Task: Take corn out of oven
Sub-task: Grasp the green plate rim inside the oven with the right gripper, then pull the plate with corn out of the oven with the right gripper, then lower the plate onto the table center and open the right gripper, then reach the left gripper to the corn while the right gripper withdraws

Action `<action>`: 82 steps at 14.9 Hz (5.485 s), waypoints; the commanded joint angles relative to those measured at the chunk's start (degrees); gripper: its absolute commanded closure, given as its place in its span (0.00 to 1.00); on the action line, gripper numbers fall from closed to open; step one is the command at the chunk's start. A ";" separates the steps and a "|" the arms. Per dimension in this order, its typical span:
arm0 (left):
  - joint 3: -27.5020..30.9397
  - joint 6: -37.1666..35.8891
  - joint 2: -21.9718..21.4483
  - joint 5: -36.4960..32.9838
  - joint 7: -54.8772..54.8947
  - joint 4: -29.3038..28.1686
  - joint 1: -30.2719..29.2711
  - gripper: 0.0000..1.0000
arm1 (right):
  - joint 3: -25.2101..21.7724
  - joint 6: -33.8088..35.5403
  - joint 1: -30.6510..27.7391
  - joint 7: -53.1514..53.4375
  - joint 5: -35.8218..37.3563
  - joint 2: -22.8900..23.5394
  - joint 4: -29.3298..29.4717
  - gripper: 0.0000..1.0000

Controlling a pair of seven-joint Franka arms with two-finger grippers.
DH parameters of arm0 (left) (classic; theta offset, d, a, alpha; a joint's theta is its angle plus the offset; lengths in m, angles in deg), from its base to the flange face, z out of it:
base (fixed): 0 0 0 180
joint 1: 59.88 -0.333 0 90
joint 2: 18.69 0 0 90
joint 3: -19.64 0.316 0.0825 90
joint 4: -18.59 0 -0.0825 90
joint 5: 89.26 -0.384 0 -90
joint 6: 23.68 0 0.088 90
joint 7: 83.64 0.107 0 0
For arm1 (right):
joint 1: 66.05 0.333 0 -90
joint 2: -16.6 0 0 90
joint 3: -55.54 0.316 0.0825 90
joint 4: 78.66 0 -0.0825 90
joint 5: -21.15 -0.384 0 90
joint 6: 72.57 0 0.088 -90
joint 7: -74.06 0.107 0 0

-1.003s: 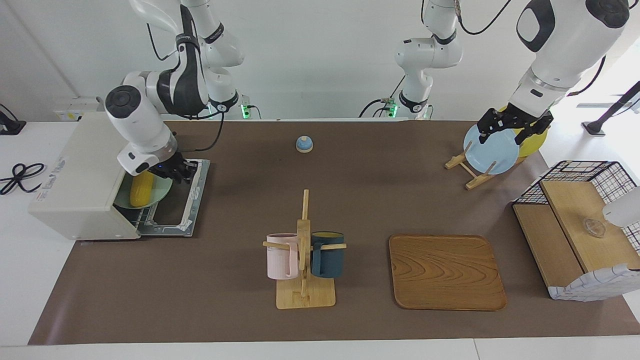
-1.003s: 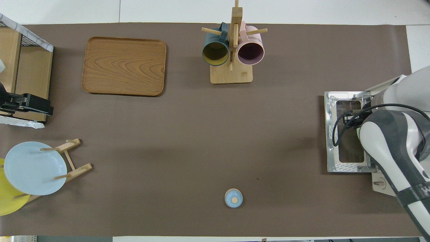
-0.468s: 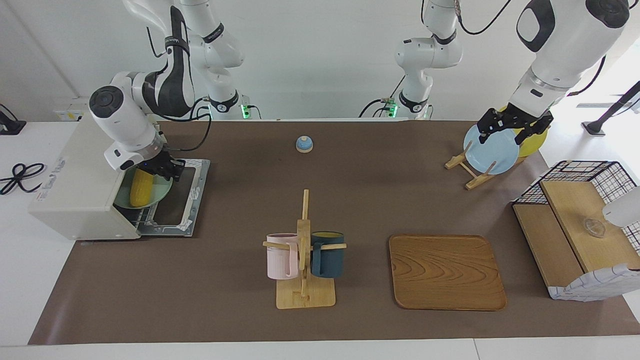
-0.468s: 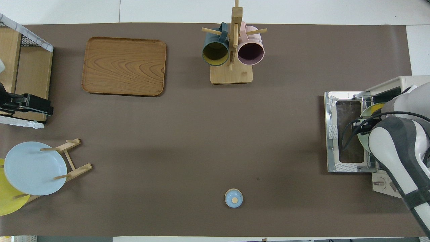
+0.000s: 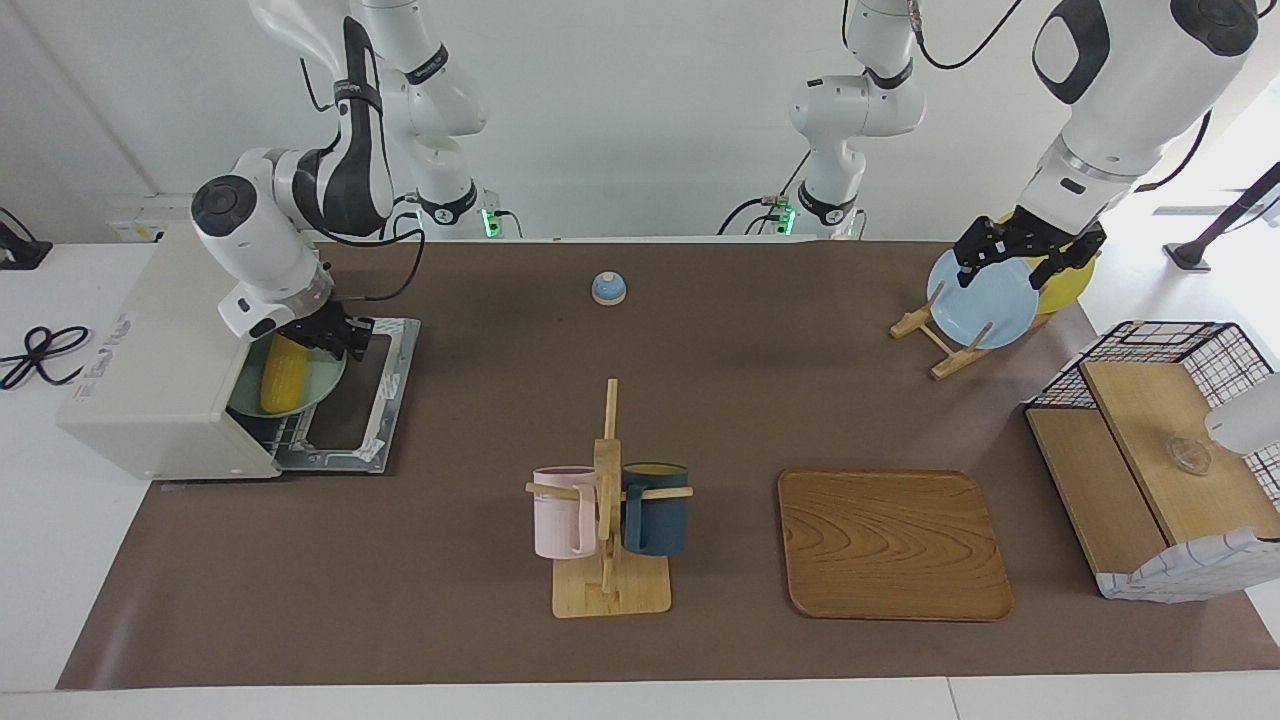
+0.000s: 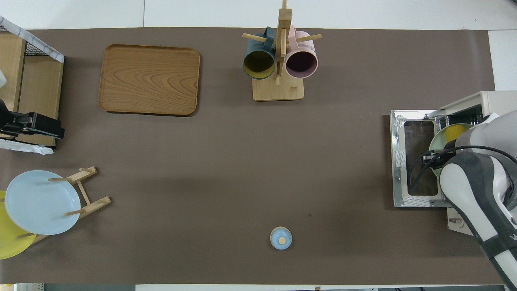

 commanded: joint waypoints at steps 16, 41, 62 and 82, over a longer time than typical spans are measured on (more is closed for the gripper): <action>-0.04 1.11 -1.66 0.57 0.18 -1.54 -0.47 0.00 | 1.28 -1.72 1.89 -5.27 5.75 -1.98 -1.93 1.00; -0.21 2.78 -1.66 0.57 0.80 -2.24 -0.03 0.00 | 1.90 11.21 51.55 47.38 7.35 27.11 32.36 1.00; -0.39 5.94 -0.69 1.53 -0.16 -5.05 7.87 0.00 | 1.72 18.78 34.10 40.09 1.98 5.51 14.12 0.93; -0.39 36.59 18.28 6.28 -33.73 -8.48 40.13 0.00 | 1.63 -9.01 11.23 15.83 7.07 -1.36 -12.73 1.00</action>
